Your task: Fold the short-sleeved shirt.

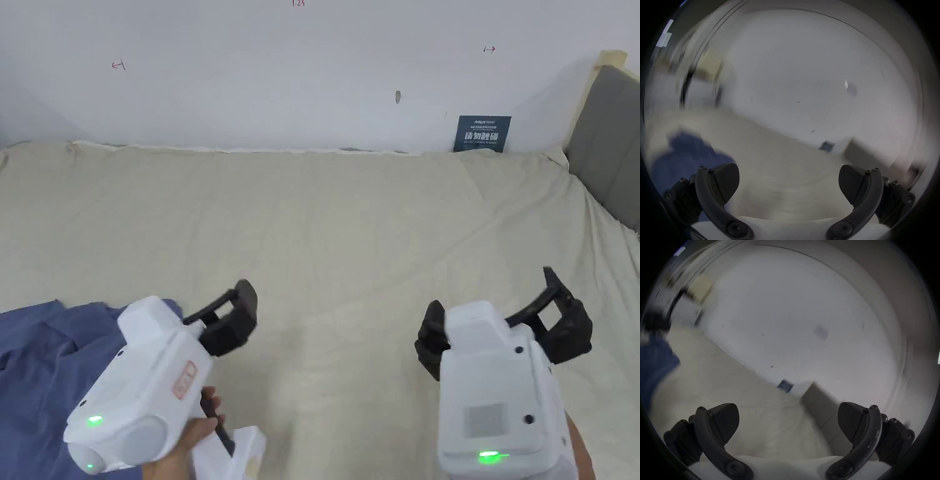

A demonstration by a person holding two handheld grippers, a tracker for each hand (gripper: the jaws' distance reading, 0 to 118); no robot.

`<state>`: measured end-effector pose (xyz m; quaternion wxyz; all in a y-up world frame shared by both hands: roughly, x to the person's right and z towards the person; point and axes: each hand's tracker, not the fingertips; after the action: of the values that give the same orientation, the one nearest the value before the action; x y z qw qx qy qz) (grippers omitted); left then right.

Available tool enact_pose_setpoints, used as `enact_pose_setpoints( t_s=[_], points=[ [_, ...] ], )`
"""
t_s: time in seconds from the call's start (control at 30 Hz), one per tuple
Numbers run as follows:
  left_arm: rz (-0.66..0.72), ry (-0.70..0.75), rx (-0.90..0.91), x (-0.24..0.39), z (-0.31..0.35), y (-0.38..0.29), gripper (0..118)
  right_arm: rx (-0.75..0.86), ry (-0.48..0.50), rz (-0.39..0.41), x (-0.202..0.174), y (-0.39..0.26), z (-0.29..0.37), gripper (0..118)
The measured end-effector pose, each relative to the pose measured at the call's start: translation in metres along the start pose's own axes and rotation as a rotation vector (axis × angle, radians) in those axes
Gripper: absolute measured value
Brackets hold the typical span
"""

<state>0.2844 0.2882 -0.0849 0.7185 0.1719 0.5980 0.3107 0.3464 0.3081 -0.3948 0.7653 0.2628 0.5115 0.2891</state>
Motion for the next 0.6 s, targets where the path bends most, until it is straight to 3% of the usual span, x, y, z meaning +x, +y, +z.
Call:
enact_pose_setpoints(
  t_s=[0.1, 0.17, 0.2, 0.27, 0.43, 0.5, 0.6],
  points=[
    [0.641, -0.179, -0.004, -0.03, -0.001, 0.001, 118, 0.143, -0.175, 0.298, -0.017, 0.002, 0.01, 118],
    [0.785, -0.183, 0.041, -0.036, 0.001, -0.005, 118, 0.176, -0.226, 0.345, -0.018, 0.0, 0.013, 118],
    [0.734, -0.158, 0.042, -0.034, 0.003, -0.005, 118, 0.154, -0.208, 0.299, -0.015, 0.0, 0.012, 118],
    [0.459, -0.076, 0.044, -0.024, 0.004, 0.004, 118, 0.076, -0.14, 0.13, -0.002, 0.002, 0.008, 118],
    [-0.408, 0.098, 0.132, 0.029, 0.011, 0.0, 118, -0.126, 0.115, -0.488, 0.04, -0.009, -0.006, 118],
    [-0.646, 0.157, 0.159, 0.039, 0.008, -0.013, 118, -0.154, 0.18, -0.661, 0.048, -0.018, -0.009, 118],
    [-0.864, 0.227, 0.16, 0.045, 0.004, -0.029, 118, -0.168, 0.226, -0.772, 0.05, -0.028, -0.012, 118]
  ],
)
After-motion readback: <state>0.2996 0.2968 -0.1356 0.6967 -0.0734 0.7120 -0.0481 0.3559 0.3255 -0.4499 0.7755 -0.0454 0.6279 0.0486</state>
